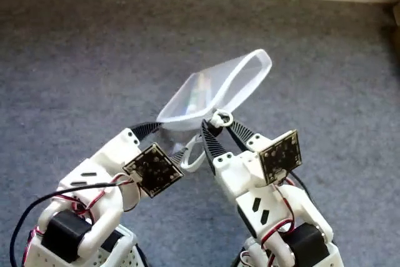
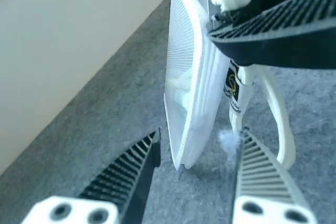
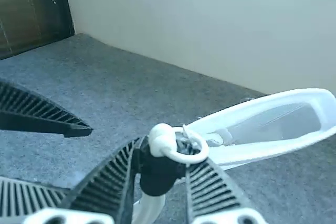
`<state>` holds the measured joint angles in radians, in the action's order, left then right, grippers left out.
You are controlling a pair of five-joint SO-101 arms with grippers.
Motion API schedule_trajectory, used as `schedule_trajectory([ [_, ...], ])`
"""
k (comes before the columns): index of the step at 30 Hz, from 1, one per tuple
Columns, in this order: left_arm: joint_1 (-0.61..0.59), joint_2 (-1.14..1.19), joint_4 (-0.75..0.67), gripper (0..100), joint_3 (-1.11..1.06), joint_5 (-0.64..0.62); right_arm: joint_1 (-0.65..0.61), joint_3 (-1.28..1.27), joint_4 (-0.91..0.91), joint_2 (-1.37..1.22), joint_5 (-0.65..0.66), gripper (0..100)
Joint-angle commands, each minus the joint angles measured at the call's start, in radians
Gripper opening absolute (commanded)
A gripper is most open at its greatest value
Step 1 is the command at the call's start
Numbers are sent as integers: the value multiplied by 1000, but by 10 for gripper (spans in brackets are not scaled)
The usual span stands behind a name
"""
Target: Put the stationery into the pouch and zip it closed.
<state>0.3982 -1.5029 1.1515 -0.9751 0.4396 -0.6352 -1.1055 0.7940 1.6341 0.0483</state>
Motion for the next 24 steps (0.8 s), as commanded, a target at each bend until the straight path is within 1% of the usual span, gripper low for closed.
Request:
schedule_trajectory([
  [1, -5, -59, -78, 228, -62, -20, 12, 74, -19, -10, -11, 4],
  [4, -5, -73, -158, 228, -136, -64, 8, 77, -19, -10, -3, 4],
  [6, -5, -76, -216, 228, -176, -98, 8, 76, -19, -10, 46, 4],
  [9, -7, -76, -262, 229, -206, -107, 7, 74, -19, -12, 98, 4],
  [12, -13, -76, -278, 229, -211, -107, 7, 77, 35, -13, 160, 4],
  [15, -61, -76, -295, 229, -211, -107, 7, 79, 119, -13, 241, 4],
  [17, -71, -71, -304, 229, -211, -107, 7, 79, 162, -13, 279, 4],
  [19, -67, -70, -302, 229, -213, -109, 4, 79, 179, -13, 290, 4],
  [24, -4, -68, -302, 229, -213, -112, -51, 81, 176, -13, 293, 4],
])
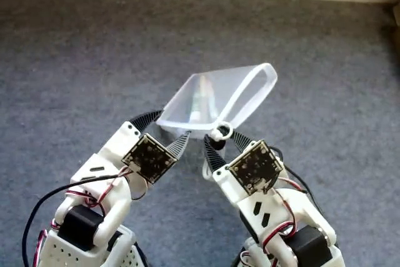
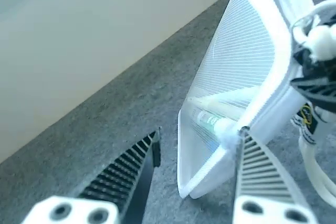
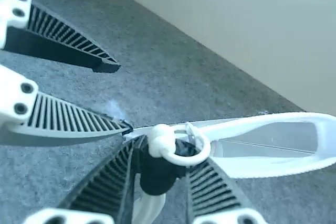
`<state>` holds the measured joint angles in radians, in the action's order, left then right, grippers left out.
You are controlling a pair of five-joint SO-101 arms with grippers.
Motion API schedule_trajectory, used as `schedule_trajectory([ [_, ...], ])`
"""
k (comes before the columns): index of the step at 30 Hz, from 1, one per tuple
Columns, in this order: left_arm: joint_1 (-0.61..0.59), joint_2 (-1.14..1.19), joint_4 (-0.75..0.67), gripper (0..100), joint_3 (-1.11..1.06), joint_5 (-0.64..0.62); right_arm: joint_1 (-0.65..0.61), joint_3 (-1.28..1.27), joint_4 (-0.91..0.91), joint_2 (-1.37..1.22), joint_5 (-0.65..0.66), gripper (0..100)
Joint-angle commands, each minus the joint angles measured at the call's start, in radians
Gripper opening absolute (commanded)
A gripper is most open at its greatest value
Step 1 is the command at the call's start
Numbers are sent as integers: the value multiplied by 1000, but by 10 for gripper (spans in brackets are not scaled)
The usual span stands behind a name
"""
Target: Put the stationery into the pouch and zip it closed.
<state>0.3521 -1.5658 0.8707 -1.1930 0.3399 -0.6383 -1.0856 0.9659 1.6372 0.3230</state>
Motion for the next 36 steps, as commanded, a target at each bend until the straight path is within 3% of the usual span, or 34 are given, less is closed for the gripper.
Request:
schedule_trajectory([
  [1, 53, -5, -20, 229, 5, -12, -56, 62, 2, -16, 18, 4],
  [16, 90, -5, -46, 256, -18, -61, -65, 288, 8, -205, 8, 4],
  [26, 101, -5, -178, 255, -64, -104, -205, 377, 140, -209, -75, 4],
  [36, 266, -13, -203, 176, -65, -100, -206, 387, 193, -203, -77, 4],
])
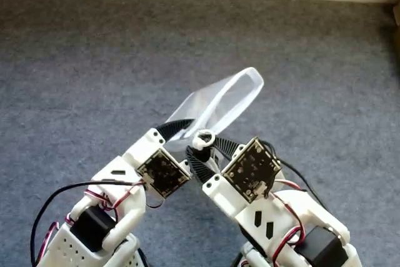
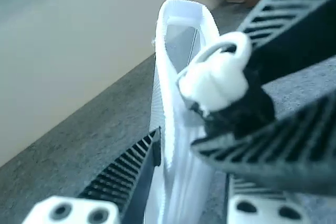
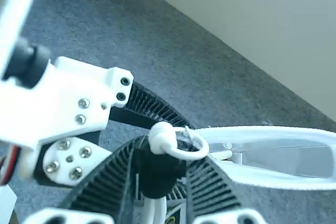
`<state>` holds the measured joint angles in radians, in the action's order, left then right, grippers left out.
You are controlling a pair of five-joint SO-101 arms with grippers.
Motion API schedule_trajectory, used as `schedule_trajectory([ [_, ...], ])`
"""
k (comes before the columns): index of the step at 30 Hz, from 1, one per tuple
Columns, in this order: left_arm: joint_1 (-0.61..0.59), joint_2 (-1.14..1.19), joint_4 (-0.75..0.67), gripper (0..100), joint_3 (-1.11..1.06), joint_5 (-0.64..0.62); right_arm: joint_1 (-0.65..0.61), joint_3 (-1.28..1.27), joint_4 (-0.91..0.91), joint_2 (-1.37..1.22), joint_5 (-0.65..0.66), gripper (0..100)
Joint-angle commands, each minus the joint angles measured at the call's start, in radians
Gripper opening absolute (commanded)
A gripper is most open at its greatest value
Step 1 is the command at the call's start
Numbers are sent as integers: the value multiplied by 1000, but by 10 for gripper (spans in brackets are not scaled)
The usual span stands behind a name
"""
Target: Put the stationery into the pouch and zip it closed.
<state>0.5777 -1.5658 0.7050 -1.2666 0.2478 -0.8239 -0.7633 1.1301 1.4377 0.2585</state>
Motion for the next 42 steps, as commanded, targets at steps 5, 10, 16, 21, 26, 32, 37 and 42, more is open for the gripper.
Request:
schedule_trajectory([
  [5, 41, -15, -38, 152, 10, -12, -22, 97, 85, 22, -68, 4],
  [10, 41, -15, -38, 90, 13, -12, -18, 97, 94, 39, -68, 4],
  [16, 39, -38, -35, 7, 16, -9, 44, 90, 79, 36, -68, 4],
  [21, 39, -217, 72, 6, 19, -12, 186, 84, -31, 35, -68, 4],
  [26, -10, -255, 230, 6, 88, -12, 315, 21, -166, 35, -68, 4],
  [32, -81, -245, 272, 5, 108, -12, 437, -87, -331, 35, -64, 4],
  [37, -79, -245, 304, 4, 122, -14, 504, -160, -406, 35, 0, 4],
  [42, -81, -246, 331, 4, 156, -60, 601, -216, -506, 33, 5, 4],
])
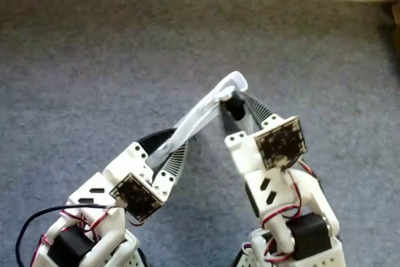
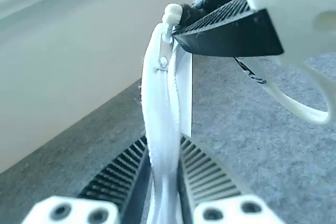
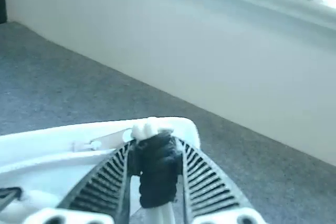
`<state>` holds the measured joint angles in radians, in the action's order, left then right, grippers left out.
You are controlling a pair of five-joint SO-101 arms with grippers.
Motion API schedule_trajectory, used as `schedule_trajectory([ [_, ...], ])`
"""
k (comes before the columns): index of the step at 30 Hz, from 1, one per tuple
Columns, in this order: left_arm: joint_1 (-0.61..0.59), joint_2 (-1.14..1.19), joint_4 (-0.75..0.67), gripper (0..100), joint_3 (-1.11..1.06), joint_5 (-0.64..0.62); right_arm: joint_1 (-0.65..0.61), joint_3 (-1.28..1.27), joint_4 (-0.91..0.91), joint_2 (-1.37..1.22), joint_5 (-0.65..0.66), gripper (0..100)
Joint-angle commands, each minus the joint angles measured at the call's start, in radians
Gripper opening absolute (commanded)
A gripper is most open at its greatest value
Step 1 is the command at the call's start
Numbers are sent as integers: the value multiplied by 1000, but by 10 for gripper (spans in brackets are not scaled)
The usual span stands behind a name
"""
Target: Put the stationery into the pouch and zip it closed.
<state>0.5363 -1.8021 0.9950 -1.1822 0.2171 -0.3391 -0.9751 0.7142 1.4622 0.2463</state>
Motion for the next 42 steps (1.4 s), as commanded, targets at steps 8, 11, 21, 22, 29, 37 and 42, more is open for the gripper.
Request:
schedule_trajectory([
  [8, -73, -18, 58, 4, 85, -32, 246, -134, -274, 8, 83, 4],
  [11, -76, -18, 58, 4, 85, -32, 280, -156, -285, 8, 126, 4],
  [21, -76, -18, 58, 4, 85, -32, 387, -171, -288, 8, 178, 4],
  [22, -76, -18, 58, 4, 85, -32, 394, -173, -288, 8, 178, 4],
  [29, -77, -18, 54, 4, 79, -55, 395, -171, -249, 12, 180, 6],
  [37, -87, -16, -86, 80, -16, -61, 367, -99, 81, 15, 32, 277],
  [42, -186, -16, -253, 127, -104, -120, 361, 21, 298, 18, 21, 293],
])
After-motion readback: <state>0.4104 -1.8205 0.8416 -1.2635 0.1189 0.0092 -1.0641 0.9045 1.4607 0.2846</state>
